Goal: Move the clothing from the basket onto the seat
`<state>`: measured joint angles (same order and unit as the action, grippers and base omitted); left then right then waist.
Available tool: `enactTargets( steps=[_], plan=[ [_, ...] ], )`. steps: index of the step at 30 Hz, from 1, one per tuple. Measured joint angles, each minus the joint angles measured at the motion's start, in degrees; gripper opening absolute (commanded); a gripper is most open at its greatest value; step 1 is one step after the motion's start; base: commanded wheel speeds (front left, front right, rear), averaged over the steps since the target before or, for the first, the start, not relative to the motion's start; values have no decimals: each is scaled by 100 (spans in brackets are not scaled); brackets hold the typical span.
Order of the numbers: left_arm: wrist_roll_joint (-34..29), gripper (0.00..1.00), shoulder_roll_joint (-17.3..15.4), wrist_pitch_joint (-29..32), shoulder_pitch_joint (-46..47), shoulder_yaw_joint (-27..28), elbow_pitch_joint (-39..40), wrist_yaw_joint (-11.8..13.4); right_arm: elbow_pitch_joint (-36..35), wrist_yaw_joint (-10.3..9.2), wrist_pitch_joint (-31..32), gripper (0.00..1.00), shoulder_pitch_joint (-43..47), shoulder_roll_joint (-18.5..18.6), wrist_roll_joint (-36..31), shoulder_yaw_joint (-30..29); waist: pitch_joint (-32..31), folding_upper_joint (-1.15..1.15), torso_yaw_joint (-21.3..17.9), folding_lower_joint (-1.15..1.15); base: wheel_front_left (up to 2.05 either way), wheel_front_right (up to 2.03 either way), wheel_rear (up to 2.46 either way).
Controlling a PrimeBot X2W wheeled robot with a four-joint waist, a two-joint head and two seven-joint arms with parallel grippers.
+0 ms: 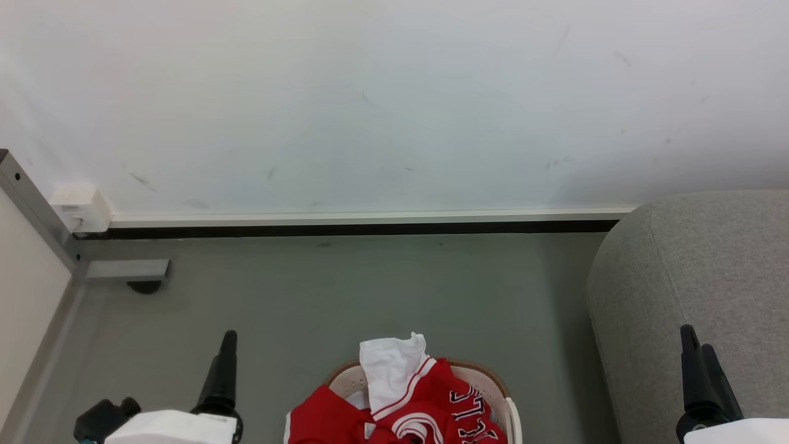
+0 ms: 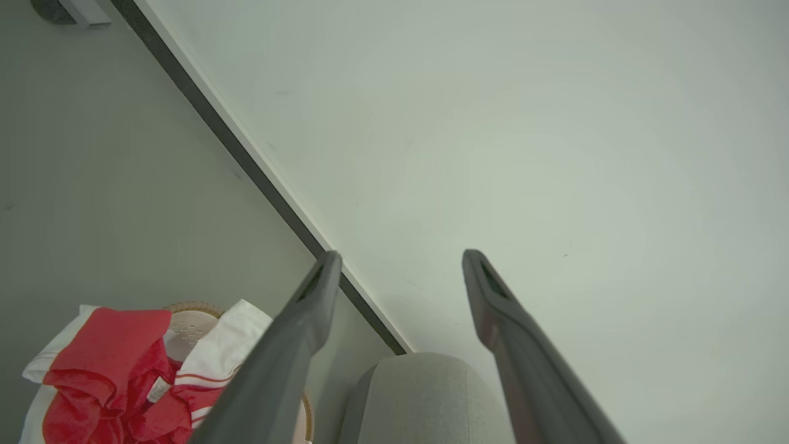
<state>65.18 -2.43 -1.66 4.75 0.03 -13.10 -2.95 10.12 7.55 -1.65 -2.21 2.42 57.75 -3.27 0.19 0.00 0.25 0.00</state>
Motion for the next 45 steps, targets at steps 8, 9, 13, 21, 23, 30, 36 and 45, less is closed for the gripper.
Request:
enactTargets(
  steps=[8, 9, 13, 21, 23, 30, 36, 45],
  plan=[
    [-905, 100, -1, -157, -9, -97, 41, 85, -70, 0, -152, 100, 38, 74, -1010, 86, -12, 0, 4, 0, 0, 0, 0],
    [-1028, 100, -1, -193, -11, -107, 47, 100, -75, 0, -176, 100, 46, 74, -1128, 92, -13, 0, 5, 0, 0, 0, 0],
    [-1424, 100, -2, -255, -21, -135, 71, 135, -88, 0, -255, 100, 62, 76, -1517, 116, -15, 0, 8, 0, 0, 0, 0],
    [-2084, 100, -4, -401, -47, -202, 93, 188, -101, 0, -397, 100, 115, 80, -2197, 172, -20, 0, 16, 0, 0, 0, 0],
    [-2238, 100, -5, -422, -51, -214, 99, 204, -104, 0, -443, 100, 116, 81, -2340, 188, -21, 0, 16, 0, 0, 0, 0],
    [-2841, 100, -7, -550, -55, -258, 141, 235, -104, 0, -549, 100, 133, 81, -2856, 208, -26, 0, 17, 0, 0, 0, 0],
    [-3273, 100, -8, -651, -66, -301, 158, 250, -107, 0, -649, 100, 166, 79, -3292, 227, -37, 0, 17, 0, 0, 0, 0],
    [-3923, 100, -9, -758, -112, -379, 144, 258, -124, 0, -771, 100, 219, 70, -3797, 233, -44, 0, 17, 0, 0, 0, 0]
  ],
)
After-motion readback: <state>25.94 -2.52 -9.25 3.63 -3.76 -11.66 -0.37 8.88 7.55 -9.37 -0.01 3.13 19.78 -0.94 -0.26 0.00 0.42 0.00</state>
